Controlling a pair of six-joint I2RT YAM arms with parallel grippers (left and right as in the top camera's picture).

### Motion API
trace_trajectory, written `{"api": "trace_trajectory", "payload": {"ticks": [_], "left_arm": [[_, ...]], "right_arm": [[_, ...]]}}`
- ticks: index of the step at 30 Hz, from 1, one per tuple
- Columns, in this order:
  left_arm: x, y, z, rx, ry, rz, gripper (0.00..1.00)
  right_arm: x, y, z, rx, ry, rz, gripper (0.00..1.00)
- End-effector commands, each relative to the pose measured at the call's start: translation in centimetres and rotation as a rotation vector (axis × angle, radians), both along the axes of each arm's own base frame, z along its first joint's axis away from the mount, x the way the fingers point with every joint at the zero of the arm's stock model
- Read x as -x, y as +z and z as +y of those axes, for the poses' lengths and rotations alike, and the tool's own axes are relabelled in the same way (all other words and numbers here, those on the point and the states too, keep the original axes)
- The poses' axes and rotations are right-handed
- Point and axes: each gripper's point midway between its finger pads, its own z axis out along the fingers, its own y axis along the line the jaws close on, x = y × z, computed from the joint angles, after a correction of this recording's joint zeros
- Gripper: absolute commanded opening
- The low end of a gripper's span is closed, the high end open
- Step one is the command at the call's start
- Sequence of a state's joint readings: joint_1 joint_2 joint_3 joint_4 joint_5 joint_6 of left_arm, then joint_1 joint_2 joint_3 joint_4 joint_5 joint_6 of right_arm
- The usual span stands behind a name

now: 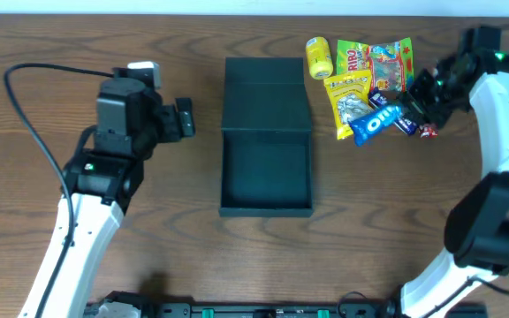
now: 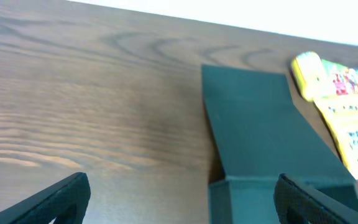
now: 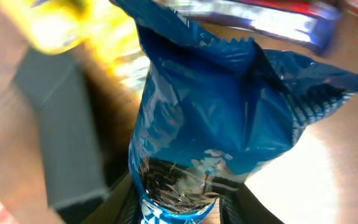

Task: Pack container
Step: 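Carry the Oreo pack left and drop it into the box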

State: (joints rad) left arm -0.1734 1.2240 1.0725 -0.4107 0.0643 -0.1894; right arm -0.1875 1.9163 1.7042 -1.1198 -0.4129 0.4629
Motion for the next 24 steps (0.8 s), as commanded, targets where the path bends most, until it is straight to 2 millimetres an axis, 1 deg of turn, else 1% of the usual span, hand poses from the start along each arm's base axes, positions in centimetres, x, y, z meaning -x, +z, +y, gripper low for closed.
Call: {"api": "trace_trajectory", "payload": {"ticks": [1,2,3,4,5,6,7,8,9,10,11,16,19,24], "left_arm": [[-0.6,2.6,1.9,-0.018,0.051,-0.068,0.95],[-0.7,2.8,2.4,-0.018,0.062,-0.072,0.95],[-0.8,3.0,2.9,-0.017,0.076,-0.079,0.95],[-0.8,3.2,3.2,-0.017,0.084,-0.082,0.96],[-0.8,3.3,3.5,-0.017,0.093,-0.086,0.95],[-0.9,3.5,3.7,-0.017,0.098,-0.089,0.95],[-0.9,3.6,3.8,-0.016,0.099,-0.091,0.95],[-0.9,3.6,3.8,-0.016,0.099,-0.091,0.95],[-0.8,3.6,3.7,-0.016,0.099,-0.090,0.95],[-0.8,3.5,3.7,-0.014,0.096,-0.089,0.95],[-0.8,3.5,3.7,-0.013,0.096,-0.088,0.95],[-0.6,3.2,3.7,-0.006,0.102,-0.070,0.95],[-0.4,2.9,3.7,-0.009,0.102,-0.055,0.95],[-0.3,2.7,3.7,-0.009,0.102,-0.047,0.95]], "right_arm": [[-0.4,3.5,5.5,-0.006,0.251,-0.153,0.22],[-0.4,3.6,6.8,-0.009,0.282,-0.158,0.23],[-0.2,3.6,8.7,-0.023,0.291,-0.146,0.23],[0.0,3.6,10.1,-0.037,0.278,-0.129,0.20],[0.1,3.6,12.1,-0.062,0.254,-0.109,0.15],[0.1,3.7,13.7,-0.081,0.242,-0.104,0.15],[-0.1,4.1,16.2,-0.103,0.242,-0.115,0.15],[0.0,4.2,17.7,-0.114,0.229,-0.114,0.13],[0.3,4.2,19.2,-0.123,0.185,-0.089,0.07],[0.6,4.0,20.1,-0.127,0.142,-0.059,0.02],[1.0,3.8,20.8,-0.131,0.100,-0.029,0.01],[2.6,3.1,24.0,-0.160,-0.078,0.092,0.02],[3.5,2.8,25.1,-0.177,-0.191,0.157,0.01],[4.8,1.7,26.2,-0.175,-0.334,0.237,0.02]]}}
